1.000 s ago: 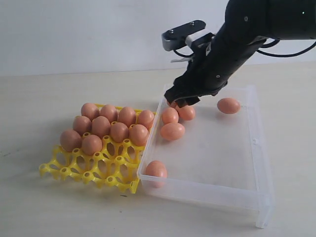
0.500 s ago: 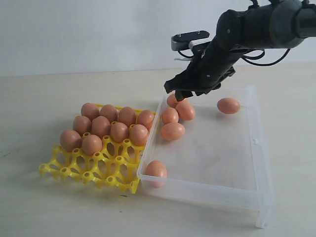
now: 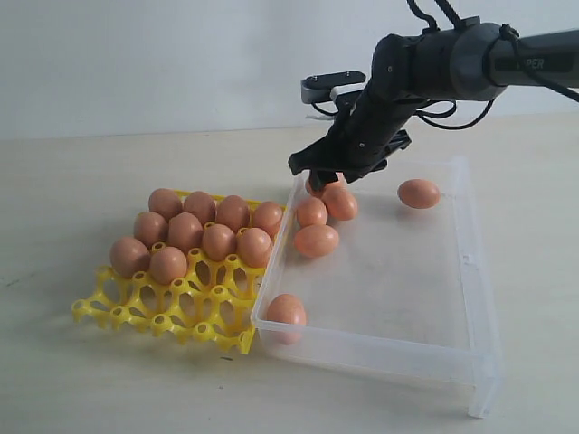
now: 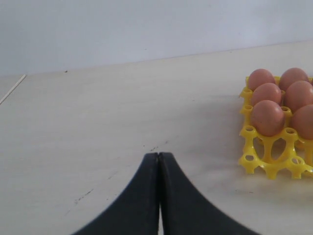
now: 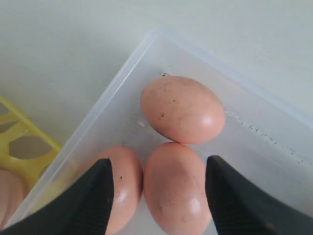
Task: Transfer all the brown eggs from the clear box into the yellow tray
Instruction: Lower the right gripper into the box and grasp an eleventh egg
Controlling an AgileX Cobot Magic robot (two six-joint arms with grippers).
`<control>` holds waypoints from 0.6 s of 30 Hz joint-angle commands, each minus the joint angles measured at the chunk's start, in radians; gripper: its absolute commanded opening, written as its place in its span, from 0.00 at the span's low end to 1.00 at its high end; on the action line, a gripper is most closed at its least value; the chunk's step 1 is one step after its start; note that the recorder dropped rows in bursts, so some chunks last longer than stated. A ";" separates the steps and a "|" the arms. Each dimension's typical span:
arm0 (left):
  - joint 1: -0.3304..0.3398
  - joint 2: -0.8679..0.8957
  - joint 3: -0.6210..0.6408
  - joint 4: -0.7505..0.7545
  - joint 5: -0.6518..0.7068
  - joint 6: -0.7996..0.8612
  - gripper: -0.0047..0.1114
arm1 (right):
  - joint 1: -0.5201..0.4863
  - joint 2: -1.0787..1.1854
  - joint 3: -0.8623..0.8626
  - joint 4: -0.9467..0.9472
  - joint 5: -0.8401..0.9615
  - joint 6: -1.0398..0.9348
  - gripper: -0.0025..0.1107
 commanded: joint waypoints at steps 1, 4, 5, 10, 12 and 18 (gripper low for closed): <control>0.001 -0.006 -0.004 -0.007 -0.014 -0.004 0.04 | -0.004 0.025 -0.012 -0.001 -0.004 0.001 0.51; 0.001 -0.006 -0.004 -0.007 -0.014 -0.004 0.04 | -0.004 0.039 -0.012 -0.009 -0.028 0.001 0.51; 0.001 -0.006 -0.004 -0.007 -0.014 -0.004 0.04 | -0.004 0.041 -0.012 -0.008 -0.038 0.001 0.51; 0.001 -0.006 -0.004 -0.007 -0.014 -0.004 0.04 | -0.004 0.050 -0.012 -0.013 -0.062 0.001 0.51; 0.001 -0.006 -0.004 -0.007 -0.014 -0.004 0.04 | -0.004 0.057 -0.012 -0.028 -0.063 0.014 0.51; 0.001 -0.006 -0.004 -0.007 -0.014 -0.004 0.04 | -0.004 0.069 -0.012 -0.035 -0.069 0.020 0.51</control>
